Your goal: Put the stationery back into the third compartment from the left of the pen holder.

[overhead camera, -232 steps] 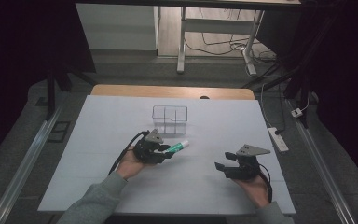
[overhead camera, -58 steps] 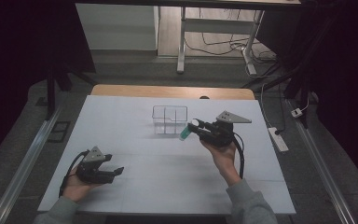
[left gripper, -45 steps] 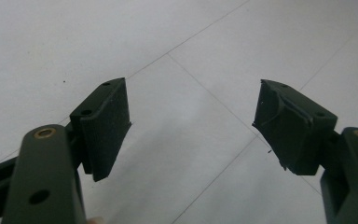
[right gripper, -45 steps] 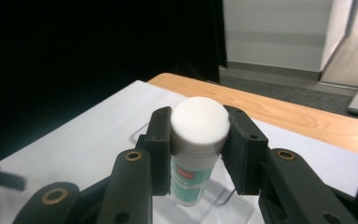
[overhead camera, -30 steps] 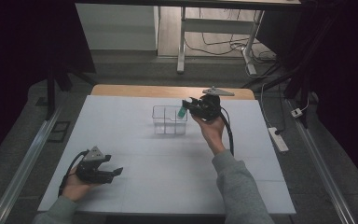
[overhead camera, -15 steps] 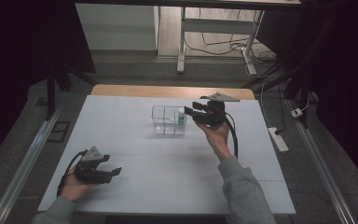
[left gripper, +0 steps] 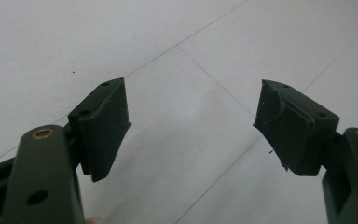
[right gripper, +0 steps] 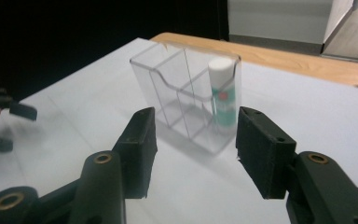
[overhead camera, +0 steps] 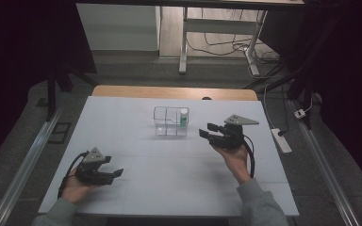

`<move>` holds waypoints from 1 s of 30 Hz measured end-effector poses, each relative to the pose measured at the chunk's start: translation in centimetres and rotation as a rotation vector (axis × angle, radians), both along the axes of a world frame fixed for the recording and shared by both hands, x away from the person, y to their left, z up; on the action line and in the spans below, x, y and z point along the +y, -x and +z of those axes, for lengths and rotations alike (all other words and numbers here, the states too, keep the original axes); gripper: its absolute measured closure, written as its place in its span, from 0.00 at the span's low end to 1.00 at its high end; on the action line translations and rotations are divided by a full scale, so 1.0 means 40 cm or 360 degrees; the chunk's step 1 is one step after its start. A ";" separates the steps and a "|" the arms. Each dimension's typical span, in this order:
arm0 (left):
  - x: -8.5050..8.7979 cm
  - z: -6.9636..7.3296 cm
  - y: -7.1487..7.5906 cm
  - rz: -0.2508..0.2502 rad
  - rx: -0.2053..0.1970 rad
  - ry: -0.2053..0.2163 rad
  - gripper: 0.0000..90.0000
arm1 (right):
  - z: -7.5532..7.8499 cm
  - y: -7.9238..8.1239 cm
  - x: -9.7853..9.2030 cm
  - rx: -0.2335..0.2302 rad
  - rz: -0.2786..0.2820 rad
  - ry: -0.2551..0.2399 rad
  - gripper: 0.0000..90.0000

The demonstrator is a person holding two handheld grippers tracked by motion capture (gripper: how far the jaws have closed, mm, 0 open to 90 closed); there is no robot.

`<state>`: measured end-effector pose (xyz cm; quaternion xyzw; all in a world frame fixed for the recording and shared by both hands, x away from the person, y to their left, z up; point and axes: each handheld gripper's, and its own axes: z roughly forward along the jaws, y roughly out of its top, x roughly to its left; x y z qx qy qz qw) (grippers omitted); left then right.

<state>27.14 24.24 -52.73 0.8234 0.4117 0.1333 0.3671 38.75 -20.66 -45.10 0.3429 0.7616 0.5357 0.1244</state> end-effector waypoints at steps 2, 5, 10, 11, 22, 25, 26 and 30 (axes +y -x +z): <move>0.000 0.000 0.000 0.0000 -0.0001 0.0000 0.28 | -0.006 0.019 -0.018 0.0010 0.0000 0.0011 0.51; 0.000 0.001 0.000 0.0003 -0.0001 -0.0001 0.28 | -0.019 0.050 -0.044 0.0020 -0.0003 0.0048 0.50; 0.000 0.001 -0.001 0.0005 0.0000 0.0006 0.28 | -0.047 0.104 -0.099 0.0046 -0.0018 0.0084 0.48; 0.000 0.001 -0.002 0.0003 -0.0002 0.0007 0.28 | -0.051 0.114 -0.109 0.0049 -0.0023 0.0092 0.48; -0.001 0.005 0.000 0.0012 -0.0014 0.0018 0.28 | -0.089 0.158 -0.175 0.0051 -0.0016 0.0187 0.44; -0.002 0.005 0.000 0.0010 -0.0014 0.0016 0.28 | -0.098 0.161 -0.182 0.0060 -0.0023 0.0194 0.44; -0.002 0.005 0.000 0.0010 -0.0015 0.0017 0.28 | -0.100 0.161 -0.183 0.0055 -0.0024 0.0201 0.44; -0.001 0.007 0.001 0.0011 -0.0020 0.0017 0.28 | -0.103 0.162 -0.182 0.0049 -0.0025 0.0224 0.44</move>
